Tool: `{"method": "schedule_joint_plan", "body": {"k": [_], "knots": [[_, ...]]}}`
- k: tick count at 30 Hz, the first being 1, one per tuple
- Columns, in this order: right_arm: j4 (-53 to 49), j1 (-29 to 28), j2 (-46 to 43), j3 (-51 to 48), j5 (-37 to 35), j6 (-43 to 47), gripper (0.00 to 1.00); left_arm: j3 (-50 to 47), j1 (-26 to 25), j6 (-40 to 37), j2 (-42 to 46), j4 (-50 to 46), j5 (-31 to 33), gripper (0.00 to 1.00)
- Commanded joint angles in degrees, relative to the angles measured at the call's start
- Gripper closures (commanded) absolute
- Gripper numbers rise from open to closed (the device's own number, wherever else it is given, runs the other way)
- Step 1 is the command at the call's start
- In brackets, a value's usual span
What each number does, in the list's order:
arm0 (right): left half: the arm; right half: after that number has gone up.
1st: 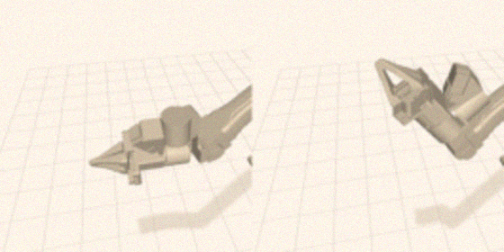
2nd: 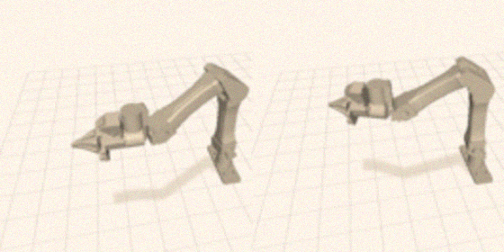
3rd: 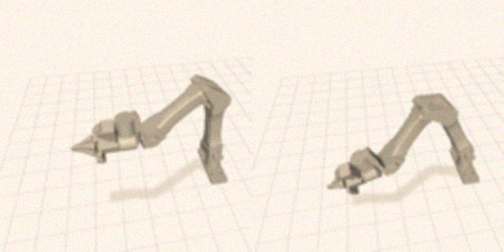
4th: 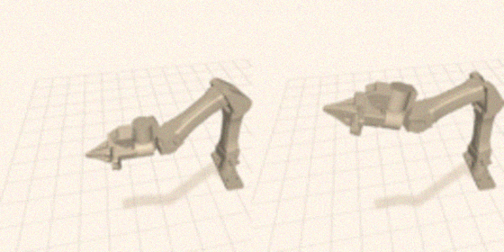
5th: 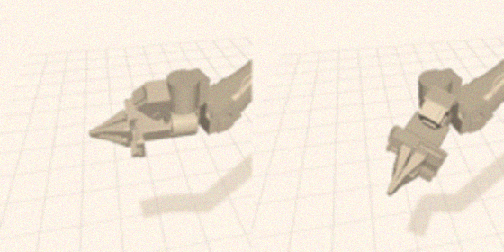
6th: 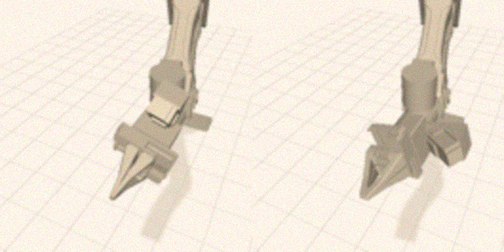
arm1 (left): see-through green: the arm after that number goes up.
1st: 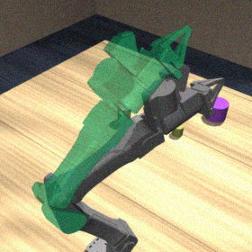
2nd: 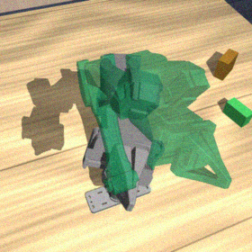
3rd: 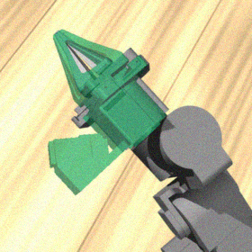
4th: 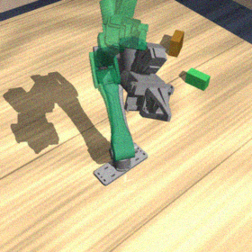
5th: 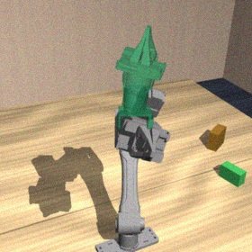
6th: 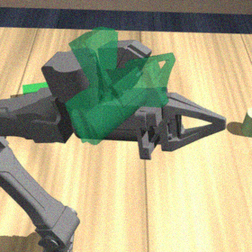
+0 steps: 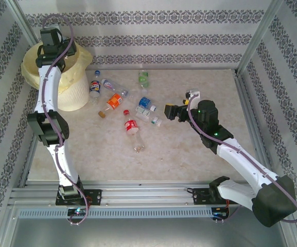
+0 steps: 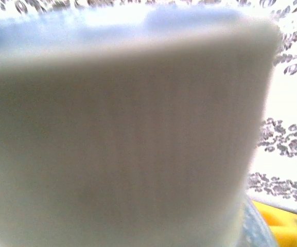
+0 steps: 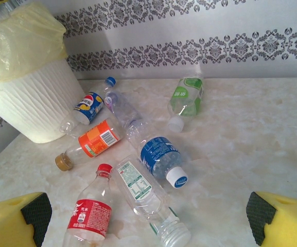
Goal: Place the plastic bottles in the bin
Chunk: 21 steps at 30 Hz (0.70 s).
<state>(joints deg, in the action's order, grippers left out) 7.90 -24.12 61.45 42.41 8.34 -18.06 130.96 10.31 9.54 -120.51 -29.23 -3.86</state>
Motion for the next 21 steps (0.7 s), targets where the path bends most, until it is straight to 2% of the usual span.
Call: {"method": "schedule_joint_plan", "body": {"k": [1, 9, 14, 21], "knots": [[-0.2, 0.1, -0.4, 1.6, -0.9, -0.8, 0.02, 1.1, 0.7, 1.7, -0.4, -1.8, -4.0, 0.42], [0.2, 0.0, 0.1, 1.4, -1.0, -0.9, 0.02, 2.4, 0.7, 3.3, -0.7, -4.2, -7.7, 0.19], [0.3, 0.1, 0.7, 1.8, -0.4, -1.1, 0.02, 5.1, 0.7, 3.6, -0.5, -5.5, -8.8, 0.1], [0.5, 0.1, 0.3, 1.1, -0.6, -1.3, 0.02, 6.1, 0.7, 5.3, 0.5, -6.2, -10.6, 0.07]]}}
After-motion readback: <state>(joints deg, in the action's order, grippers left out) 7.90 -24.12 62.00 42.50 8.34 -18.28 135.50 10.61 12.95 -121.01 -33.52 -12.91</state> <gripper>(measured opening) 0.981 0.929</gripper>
